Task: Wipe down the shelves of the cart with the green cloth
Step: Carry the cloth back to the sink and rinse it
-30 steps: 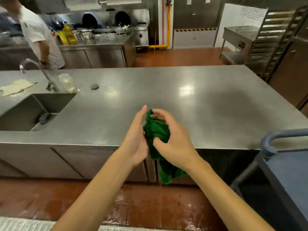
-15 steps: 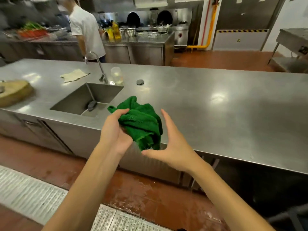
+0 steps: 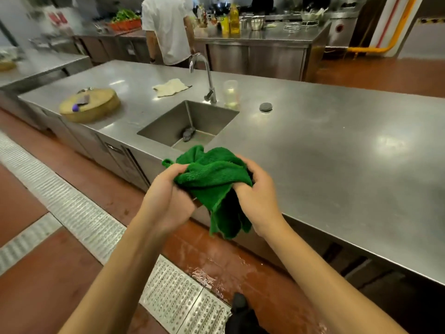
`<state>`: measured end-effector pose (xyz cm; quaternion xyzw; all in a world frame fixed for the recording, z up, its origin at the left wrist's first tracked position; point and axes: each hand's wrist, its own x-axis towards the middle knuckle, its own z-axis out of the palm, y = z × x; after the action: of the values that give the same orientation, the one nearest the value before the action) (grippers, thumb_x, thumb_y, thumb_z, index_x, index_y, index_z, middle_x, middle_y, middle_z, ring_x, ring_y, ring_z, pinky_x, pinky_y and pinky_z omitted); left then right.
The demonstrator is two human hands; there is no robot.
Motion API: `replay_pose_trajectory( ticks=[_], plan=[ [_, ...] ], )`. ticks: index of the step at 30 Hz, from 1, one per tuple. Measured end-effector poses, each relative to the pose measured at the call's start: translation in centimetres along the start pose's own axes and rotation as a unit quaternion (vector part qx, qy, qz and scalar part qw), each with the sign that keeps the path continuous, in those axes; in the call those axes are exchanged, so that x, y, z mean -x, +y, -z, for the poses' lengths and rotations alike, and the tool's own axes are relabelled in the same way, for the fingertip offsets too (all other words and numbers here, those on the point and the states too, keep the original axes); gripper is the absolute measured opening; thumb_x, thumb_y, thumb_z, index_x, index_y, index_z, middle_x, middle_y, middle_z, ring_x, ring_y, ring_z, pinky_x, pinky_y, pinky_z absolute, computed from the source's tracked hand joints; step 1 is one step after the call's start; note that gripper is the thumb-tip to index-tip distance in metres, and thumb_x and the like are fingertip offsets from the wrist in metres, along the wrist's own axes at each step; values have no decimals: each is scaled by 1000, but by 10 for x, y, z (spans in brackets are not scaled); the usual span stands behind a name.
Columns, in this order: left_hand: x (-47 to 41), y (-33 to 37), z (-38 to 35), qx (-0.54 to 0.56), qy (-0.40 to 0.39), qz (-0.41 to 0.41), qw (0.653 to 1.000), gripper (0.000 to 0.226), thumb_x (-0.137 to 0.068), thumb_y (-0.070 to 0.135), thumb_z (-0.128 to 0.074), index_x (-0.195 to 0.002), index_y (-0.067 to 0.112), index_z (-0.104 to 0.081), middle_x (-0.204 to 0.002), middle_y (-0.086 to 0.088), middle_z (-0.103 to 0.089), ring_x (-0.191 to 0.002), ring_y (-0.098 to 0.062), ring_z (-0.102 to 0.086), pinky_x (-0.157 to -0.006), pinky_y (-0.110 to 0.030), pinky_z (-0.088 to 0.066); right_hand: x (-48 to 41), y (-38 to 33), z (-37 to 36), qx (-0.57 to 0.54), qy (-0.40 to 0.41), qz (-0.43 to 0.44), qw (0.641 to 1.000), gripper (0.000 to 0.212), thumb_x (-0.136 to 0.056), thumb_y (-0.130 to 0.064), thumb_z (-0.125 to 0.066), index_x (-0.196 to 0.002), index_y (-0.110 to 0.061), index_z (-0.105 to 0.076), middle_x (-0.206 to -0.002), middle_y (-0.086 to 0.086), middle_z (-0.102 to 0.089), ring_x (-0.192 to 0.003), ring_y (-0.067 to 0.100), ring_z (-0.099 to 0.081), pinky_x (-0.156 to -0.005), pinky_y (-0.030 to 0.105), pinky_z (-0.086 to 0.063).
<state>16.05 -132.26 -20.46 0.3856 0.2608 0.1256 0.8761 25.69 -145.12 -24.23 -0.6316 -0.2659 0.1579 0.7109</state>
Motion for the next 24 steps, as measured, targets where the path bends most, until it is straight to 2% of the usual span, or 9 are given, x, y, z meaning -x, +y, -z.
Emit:
replay_pose_trajectory(
  ticks=[5,7,9,12,14,16,19,21,24],
  plan=[
    [-52,7,30,-124,93,125,980,37,-94,33,-52,-114,5,-63,-121,-15,-60,-115,-30,-60,-105,-43,-42,-59,16,-27,-103,8,-76,992,53,-71,-2,-48,-113,-26,-68,-111,-2,-72,-108,16,-66,-95,44,-54],
    [-75,9,38,-173,105,190,961,68,-89,48,-55,-140,4,-48,-148,-21,-44,-128,-35,-52,-108,-52,-37,-81,24,-34,-111,14,-80,991,55,-70,0,-47,-114,-26,-68,-111,-3,-72,-108,15,-66,-96,45,-54],
    [-97,13,44,-137,87,251,954,97,-79,58,-62,-154,6,-29,-158,-26,-26,-121,-41,-54,-106,-60,-38,-105,35,-39,-121,20,-81,989,56,-69,0,-47,-113,-28,-68,-109,-6,-72,-107,14,-66,-95,44,-54],
    [-127,19,44,14,-6,304,953,102,-80,71,-56,-147,-4,-37,-152,-35,-32,-127,-49,-49,-108,-65,-36,-144,49,-47,-135,13,-80,988,58,-70,1,-47,-116,-28,-66,-110,-3,-71,-107,16,-66,-92,40,-56],
    [-145,26,42,86,-78,258,959,96,-84,77,-46,-144,2,-47,-154,-31,-33,-140,-50,-35,-113,-64,-28,-165,56,-56,-136,-2,-72,988,61,-69,4,-46,-118,-29,-64,-111,-2,-71,-106,16,-66,-87,35,-56],
    [-165,39,41,143,-96,176,969,87,-87,76,-43,-145,12,-50,-152,-23,-42,-140,-44,-39,-114,-62,-28,-181,63,-67,-124,-22,-65,990,64,-70,5,-47,-119,-33,-62,-112,-6,-69,-107,13,-66,-86,31,-56],
    [-193,69,45,178,-48,90,979,82,-88,72,-51,-136,7,-59,-135,-22,-60,-120,-37,-62,-95,-52,-52,-199,69,-82,-35,-58,-37,997,69,-73,4,-51,-124,-41,-55,-117,-17,-64,-111,1,-61,-88,22,-54],
    [-209,85,53,182,-16,78,980,73,-89,65,-58,-130,4,-63,-127,-20,-65,-112,-33,-67,-87,-46,-57,-211,69,-90,36,-81,-18,996,73,-72,3,-52,-129,-43,-49,-120,-23,-59,-114,-5,-55,-89,16,-51],
    [-238,102,67,144,29,42,988,36,-91,36,-63,-112,8,-72,-111,-15,-71,-97,-29,-72,-81,-41,-60,-233,68,-100,152,-104,2,983,78,-75,2,-55,-141,-35,-39,-138,-15,-46,-127,-3,-42,-104,24,-43]
  ],
)
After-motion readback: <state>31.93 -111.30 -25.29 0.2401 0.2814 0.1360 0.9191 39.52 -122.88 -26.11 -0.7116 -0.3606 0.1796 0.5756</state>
